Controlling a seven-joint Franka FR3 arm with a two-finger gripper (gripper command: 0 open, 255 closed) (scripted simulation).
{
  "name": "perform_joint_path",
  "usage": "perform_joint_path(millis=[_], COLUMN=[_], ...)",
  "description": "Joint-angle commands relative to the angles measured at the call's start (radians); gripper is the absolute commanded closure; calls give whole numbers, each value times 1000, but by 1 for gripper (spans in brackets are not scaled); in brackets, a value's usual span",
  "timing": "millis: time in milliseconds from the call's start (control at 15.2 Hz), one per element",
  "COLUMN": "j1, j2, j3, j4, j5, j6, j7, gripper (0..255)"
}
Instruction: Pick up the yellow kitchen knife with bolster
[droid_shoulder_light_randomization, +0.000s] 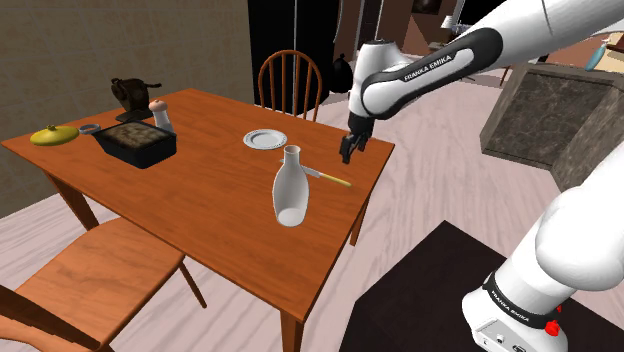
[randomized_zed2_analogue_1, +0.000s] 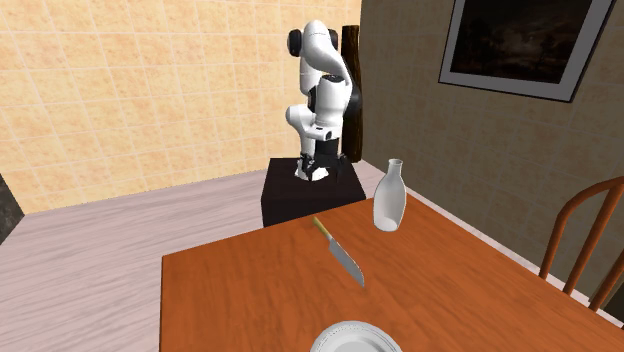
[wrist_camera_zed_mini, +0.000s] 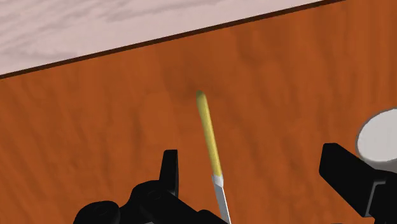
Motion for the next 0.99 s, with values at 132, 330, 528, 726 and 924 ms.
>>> perform_joint_path(millis=[132, 330, 528, 726, 924], j1=[4, 10, 19, 31, 39], j2=[154, 268, 381, 494, 565], j3=[5, 5, 3, -1, -6], j4=[96, 180, 276, 384, 447], j5=[-45, -82, -117, -148, -165], j6=[80, 124, 156, 177, 194], j7=[-11, -17, -24, -34, -38], gripper=[0, 0, 0, 0, 0])
